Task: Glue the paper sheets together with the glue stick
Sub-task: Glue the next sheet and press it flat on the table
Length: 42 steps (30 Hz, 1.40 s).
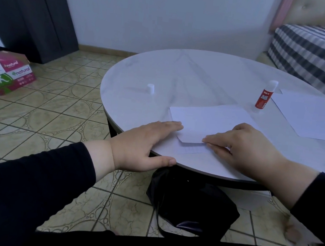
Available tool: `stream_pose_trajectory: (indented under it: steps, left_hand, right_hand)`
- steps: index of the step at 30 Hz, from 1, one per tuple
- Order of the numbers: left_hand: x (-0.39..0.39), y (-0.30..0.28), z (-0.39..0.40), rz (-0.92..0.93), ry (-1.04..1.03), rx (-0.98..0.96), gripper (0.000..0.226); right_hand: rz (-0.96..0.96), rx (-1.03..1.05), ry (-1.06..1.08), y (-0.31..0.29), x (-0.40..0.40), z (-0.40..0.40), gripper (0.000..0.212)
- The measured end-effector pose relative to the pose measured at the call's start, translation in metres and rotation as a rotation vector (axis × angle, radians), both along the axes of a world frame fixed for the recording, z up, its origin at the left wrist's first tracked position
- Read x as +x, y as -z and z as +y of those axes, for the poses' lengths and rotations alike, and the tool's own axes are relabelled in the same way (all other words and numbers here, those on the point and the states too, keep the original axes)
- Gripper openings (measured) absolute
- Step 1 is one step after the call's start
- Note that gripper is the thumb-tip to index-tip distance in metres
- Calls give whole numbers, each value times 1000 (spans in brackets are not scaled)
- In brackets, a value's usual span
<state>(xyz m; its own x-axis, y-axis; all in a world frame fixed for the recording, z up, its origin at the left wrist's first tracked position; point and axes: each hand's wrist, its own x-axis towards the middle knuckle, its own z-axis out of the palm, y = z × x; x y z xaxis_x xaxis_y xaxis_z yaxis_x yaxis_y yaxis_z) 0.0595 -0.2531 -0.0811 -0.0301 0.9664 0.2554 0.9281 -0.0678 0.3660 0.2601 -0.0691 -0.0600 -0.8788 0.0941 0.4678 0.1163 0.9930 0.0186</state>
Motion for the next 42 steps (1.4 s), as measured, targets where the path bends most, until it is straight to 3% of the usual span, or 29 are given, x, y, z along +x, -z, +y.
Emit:
stream_pose_trajectory:
  steps: [4,8,13,21,25,29,36,42]
  left_hand:
    - [0,-2,0,34,27,-29,70]
    - [2,-2,-2,104,71,58,63]
    - [4,-6,3,105,83,100,50]
    - [10,-15,3,-84,-38,82,46]
    - [18,-19,6,-333,-141,132,22]
    - [23,-23,13,-512,-211,162,16]
    - [27,-31,26,-723,-243,225,13]
    - [28,-43,32,-776,-255,256,7]
  right_hand:
    - [-5,-24,-18,0,4,-2,19]
    - [-40,-30,-39,1,8,-2,16]
    - [-119,-214,49,-5,11,-5,21]
    - [-54,-256,48,-7,10,-5,15]
    - [-30,-450,73,-15,9,-5,13]
    - [-9,-627,112,-18,7,-6,12]
    - [19,-824,125,-23,5,-5,15]
    - [70,-933,130,-30,4,-4,14]
